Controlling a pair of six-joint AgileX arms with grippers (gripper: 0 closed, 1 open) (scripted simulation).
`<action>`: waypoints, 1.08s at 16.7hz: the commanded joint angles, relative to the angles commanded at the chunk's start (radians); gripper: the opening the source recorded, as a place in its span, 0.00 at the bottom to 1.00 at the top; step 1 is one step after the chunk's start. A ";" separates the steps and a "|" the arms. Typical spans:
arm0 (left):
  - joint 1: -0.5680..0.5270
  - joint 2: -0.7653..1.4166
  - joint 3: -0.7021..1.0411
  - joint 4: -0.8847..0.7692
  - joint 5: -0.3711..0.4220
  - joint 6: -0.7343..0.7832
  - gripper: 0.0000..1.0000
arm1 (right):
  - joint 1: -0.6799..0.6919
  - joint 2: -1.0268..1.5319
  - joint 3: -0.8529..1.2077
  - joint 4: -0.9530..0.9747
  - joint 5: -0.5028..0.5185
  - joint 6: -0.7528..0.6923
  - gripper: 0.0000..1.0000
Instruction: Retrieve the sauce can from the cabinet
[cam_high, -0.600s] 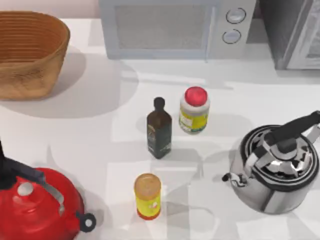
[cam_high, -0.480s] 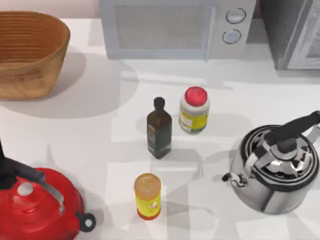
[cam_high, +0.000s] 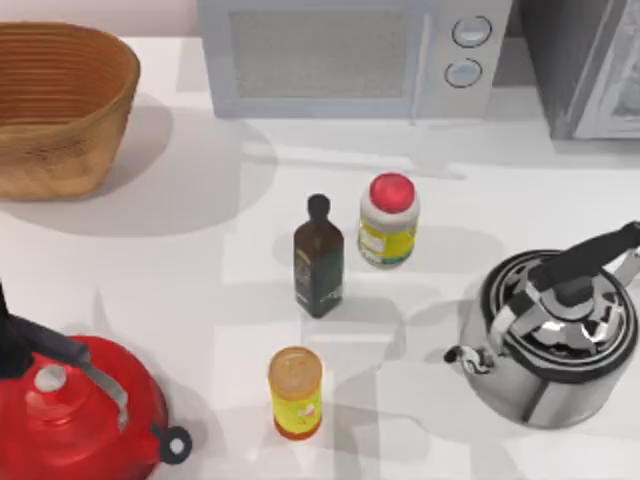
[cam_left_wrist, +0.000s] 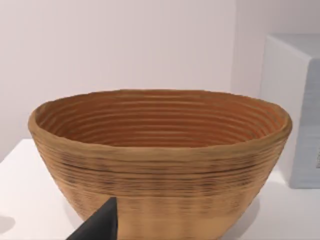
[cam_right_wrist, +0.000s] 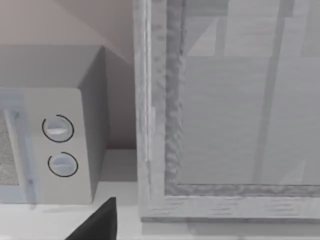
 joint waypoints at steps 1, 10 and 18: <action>0.000 0.000 0.000 0.000 0.000 0.000 1.00 | 0.009 0.068 0.091 -0.021 0.010 0.001 1.00; 0.000 0.000 0.000 0.000 0.000 0.000 1.00 | 0.096 0.685 0.992 -0.204 0.105 0.012 1.00; 0.000 0.000 0.000 0.000 0.000 0.000 1.00 | 0.137 0.989 1.358 -0.307 0.148 0.013 1.00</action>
